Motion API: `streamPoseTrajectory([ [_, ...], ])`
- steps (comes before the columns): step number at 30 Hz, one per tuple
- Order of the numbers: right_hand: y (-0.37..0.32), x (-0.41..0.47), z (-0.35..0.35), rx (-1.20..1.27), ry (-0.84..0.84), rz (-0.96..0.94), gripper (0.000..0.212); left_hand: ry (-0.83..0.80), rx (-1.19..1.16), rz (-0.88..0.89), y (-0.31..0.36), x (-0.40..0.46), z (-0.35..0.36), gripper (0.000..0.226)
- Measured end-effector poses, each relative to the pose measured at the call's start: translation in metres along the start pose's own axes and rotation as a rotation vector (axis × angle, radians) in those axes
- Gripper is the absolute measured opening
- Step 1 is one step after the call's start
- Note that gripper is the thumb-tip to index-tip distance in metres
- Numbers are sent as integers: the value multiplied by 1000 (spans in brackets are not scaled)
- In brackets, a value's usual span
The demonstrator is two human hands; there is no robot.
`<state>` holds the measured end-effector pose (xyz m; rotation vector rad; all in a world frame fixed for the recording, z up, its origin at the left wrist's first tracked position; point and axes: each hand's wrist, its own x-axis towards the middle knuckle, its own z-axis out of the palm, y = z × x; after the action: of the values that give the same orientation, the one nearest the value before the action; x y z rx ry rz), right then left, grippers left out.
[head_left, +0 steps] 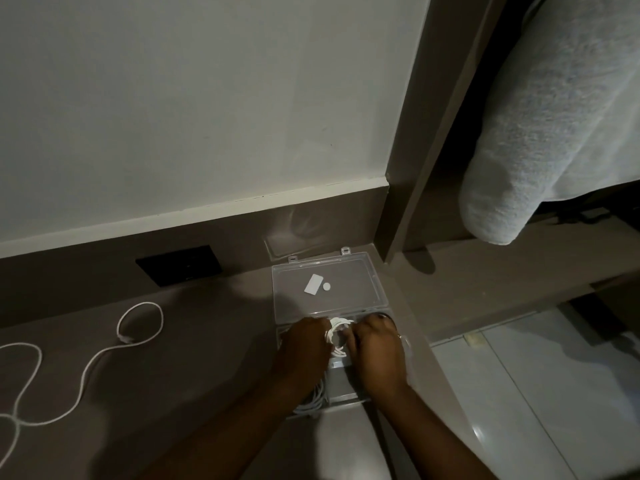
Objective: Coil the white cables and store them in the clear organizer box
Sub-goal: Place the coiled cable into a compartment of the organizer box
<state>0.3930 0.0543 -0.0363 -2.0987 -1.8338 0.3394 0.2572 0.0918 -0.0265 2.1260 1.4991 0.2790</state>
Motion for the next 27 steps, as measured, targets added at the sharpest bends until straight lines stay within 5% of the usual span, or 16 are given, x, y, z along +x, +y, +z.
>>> streamPoseTrajectory([
  [7, 25, 2, -18, -59, -307, -211, 42, -119, 350, 191, -3, 7, 3, 22],
  [12, 17, 1, -10, -76, -206, -191, 24, -141, 569, 222, -4, 11, 4, 22],
  [19, 2, 25, -14, -344, -357, -160, 39, -239, 652, 249, 2, 13, -2, 26],
  [27, 9, 27, -26, -150, -306, -179, 33, -183, 548, 251, -6, 9, -11, 23],
])
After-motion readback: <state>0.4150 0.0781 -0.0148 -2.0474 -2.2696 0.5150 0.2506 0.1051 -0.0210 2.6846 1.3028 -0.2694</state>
